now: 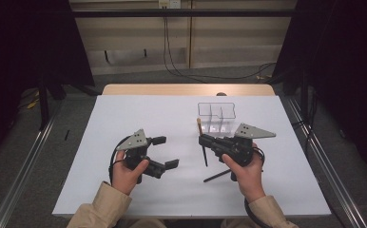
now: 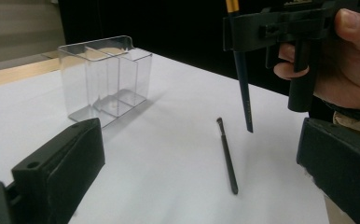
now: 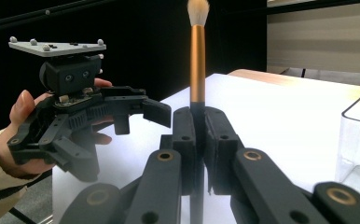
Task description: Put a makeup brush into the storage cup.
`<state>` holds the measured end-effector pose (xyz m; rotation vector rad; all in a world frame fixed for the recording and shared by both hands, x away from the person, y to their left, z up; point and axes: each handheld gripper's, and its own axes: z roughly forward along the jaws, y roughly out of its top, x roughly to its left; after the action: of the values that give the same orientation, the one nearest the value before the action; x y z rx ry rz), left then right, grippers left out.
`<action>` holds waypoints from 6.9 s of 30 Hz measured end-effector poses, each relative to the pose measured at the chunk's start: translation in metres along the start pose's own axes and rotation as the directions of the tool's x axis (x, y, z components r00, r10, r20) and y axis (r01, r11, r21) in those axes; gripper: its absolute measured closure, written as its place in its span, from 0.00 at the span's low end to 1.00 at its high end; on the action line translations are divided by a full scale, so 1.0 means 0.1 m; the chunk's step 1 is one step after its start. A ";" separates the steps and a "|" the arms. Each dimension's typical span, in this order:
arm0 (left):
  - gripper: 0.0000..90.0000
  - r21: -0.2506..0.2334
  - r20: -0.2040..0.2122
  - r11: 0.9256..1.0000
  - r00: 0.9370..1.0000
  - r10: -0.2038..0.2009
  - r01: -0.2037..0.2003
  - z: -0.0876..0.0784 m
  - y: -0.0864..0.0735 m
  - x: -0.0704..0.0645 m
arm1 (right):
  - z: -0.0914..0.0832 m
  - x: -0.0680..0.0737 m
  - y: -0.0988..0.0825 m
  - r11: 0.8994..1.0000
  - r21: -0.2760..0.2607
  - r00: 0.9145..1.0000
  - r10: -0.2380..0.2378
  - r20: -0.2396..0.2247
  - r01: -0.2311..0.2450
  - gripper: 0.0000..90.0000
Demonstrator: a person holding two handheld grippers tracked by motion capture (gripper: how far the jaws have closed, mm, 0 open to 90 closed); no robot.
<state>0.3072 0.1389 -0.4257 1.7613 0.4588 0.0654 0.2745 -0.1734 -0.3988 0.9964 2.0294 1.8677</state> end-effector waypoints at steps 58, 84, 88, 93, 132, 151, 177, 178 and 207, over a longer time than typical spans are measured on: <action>0.01 -0.002 -0.216 1.000 0.976 0.017 -0.018 -1.12 -0.27 0.27 | -0.04 -0.06 0.06 0.999 -0.038 0.999 -0.015 0.034 0.016 0.94; 0.00 -0.004 -0.235 1.000 0.972 0.009 -0.010 -1.21 -0.34 0.30 | -0.05 -0.29 0.22 0.997 -0.069 0.996 -0.030 0.089 0.037 0.94; 0.00 -0.009 -0.244 1.000 0.970 0.004 -0.007 -1.24 -0.35 0.30 | -0.04 -0.33 0.27 0.996 -0.071 0.994 -0.039 0.098 0.046 0.94; 0.01 -0.011 -0.243 1.000 0.970 0.003 -0.006 -1.25 -0.35 0.29 | -0.05 -0.38 0.32 0.996 -0.079 0.993 -0.039 0.115 0.049 0.94; 0.00 -0.010 -0.242 1.000 0.970 0.001 -0.003 -1.34 -0.41 0.28 | -0.04 -0.81 0.57 0.989 -0.129 0.971 -0.045 0.234 0.077 0.94; 0.00 -0.012 -0.240 1.000 0.971 0.005 -0.008 -1.33 -0.41 0.29 | 0.04 -0.94 0.69 0.986 -0.124 0.956 -0.075 0.283 0.114 0.94; 0.00 -0.016 -0.241 1.000 0.970 0.003 -0.007 -1.35 -0.41 0.29 | 0.13 -1.17 0.71 0.986 -0.114 0.934 -0.079 0.347 0.125 0.94; 0.00 -0.016 -0.241 1.000 0.970 0.004 -0.008 -1.35 -0.41 0.29 | 0.13 -1.18 0.71 0.986 -0.113 0.933 -0.079 0.350 0.125 0.94; 0.00 -0.025 -0.230 1.000 0.973 0.002 -0.008 -1.35 -0.41 0.28 | 0.18 -1.36 0.66 0.985 -0.107 0.923 -0.085 0.376 0.135 0.94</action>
<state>0.2834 0.2802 -0.4372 1.7374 0.6179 0.2803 0.4089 -0.2423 -0.3787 1.0794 1.6838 1.5881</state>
